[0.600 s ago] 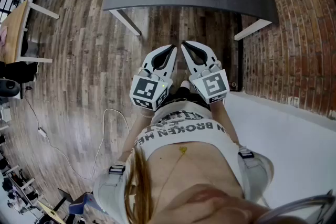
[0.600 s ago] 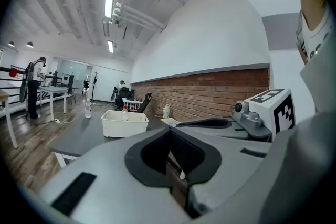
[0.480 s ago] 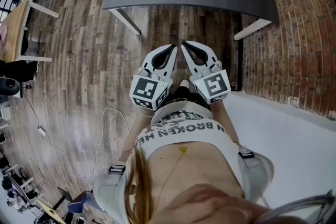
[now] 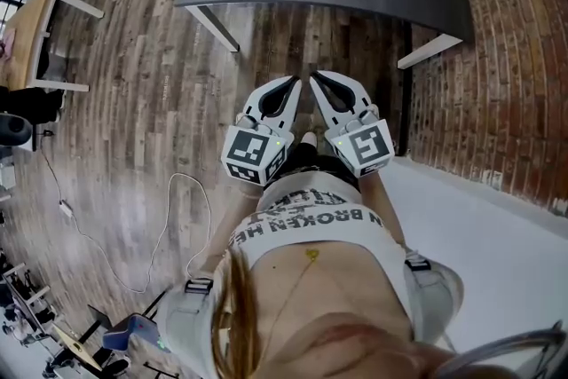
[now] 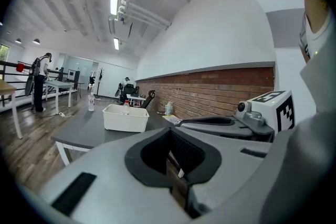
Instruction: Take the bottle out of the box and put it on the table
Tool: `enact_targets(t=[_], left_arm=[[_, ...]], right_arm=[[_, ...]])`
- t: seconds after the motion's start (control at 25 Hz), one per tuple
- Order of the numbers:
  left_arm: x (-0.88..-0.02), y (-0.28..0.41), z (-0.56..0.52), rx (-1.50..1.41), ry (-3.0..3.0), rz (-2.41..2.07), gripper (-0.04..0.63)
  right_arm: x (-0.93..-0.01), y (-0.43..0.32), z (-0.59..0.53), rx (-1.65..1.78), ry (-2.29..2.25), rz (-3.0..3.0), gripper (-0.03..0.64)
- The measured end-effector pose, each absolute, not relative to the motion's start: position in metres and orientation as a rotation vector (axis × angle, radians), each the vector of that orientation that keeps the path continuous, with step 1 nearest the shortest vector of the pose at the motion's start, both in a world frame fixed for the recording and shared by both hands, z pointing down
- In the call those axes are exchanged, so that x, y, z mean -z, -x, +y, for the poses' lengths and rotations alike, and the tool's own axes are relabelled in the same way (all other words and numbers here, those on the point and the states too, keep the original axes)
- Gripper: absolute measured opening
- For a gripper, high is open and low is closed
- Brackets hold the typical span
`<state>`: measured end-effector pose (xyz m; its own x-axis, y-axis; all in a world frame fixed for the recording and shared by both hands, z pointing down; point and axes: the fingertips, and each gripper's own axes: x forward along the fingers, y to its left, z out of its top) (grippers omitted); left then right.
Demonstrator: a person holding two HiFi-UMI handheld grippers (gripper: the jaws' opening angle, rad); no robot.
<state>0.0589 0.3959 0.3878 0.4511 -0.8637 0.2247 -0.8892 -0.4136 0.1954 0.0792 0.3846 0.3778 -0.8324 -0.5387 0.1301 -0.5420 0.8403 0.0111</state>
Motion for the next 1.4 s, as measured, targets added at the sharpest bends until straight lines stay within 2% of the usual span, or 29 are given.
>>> enact_targets(t=[0.4,0.96,1.4], left_arm=[[-0.389,-0.058,0.372,-0.145,-2.449,-1.490,0.000],[-0.377,-0.027,0.263,-0.102,-2.549,-1.355,0.000],[-0.386,-0.003,0.216,-0.104,-2.558,-1.275,0.000]], right_arm=[[-0.376,-0.078,0.357,-0.060,-0.924,-2.890,0.011],[-0.369,-0.044,0.256,-0.017,-1.049,-2.842,0.011],[-0.373,-0.012,0.209,-0.035,-1.077,-2.827,0.011]])
